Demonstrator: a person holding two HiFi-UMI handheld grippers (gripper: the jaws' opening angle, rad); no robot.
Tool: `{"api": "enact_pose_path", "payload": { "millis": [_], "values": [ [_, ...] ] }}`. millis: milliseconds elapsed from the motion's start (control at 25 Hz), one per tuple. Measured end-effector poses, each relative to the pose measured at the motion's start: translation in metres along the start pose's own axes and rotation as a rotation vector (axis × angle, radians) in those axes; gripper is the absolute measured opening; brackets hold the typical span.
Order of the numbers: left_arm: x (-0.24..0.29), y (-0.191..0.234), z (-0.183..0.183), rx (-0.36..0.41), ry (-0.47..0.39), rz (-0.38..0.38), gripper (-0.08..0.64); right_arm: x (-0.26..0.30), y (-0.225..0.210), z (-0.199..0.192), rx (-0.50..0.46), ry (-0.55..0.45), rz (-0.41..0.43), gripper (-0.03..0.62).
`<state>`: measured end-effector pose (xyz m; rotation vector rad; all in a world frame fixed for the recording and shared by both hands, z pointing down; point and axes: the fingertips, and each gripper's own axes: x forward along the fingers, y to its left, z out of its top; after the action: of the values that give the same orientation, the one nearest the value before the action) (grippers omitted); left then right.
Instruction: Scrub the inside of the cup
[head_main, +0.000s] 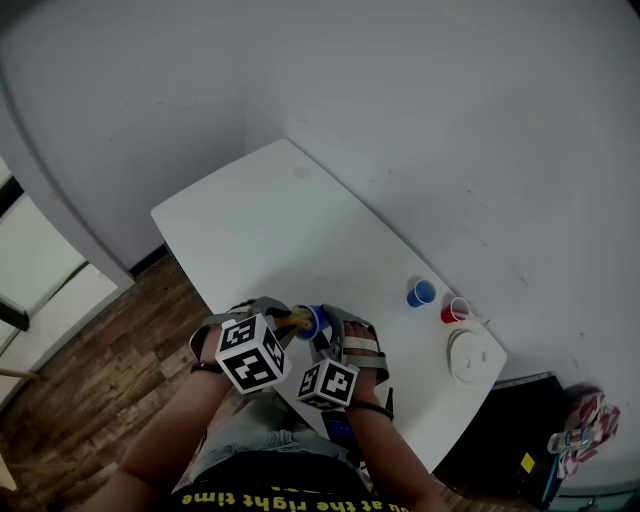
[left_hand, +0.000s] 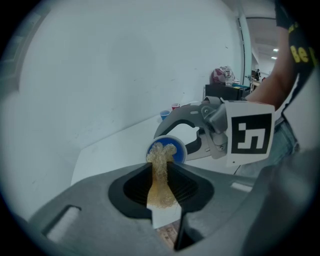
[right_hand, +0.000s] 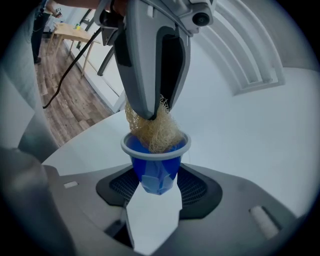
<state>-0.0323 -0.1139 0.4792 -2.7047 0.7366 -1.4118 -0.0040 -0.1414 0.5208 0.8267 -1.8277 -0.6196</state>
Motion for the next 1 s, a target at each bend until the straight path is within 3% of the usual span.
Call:
{"api": "enact_pose_path", "payload": {
  "millis": [440,840,1000],
  "values": [
    [0.007,0.007,-0.005,-0.052,0.05,0.009,0.097,0.003,-0.001,0.002,-0.018,-0.001,0.008,0.245],
    [0.011,-0.005,0.0,-0.053,0.073,-0.067,0.097,0.009,-0.001,-0.01,0.001,0.012,0.027,0.244],
    [0.009,-0.003,0.008,-0.054,0.063,-0.062,0.097,0.011,0.002,-0.011,-0.008,0.009,0.033,0.244]
  ]
}}
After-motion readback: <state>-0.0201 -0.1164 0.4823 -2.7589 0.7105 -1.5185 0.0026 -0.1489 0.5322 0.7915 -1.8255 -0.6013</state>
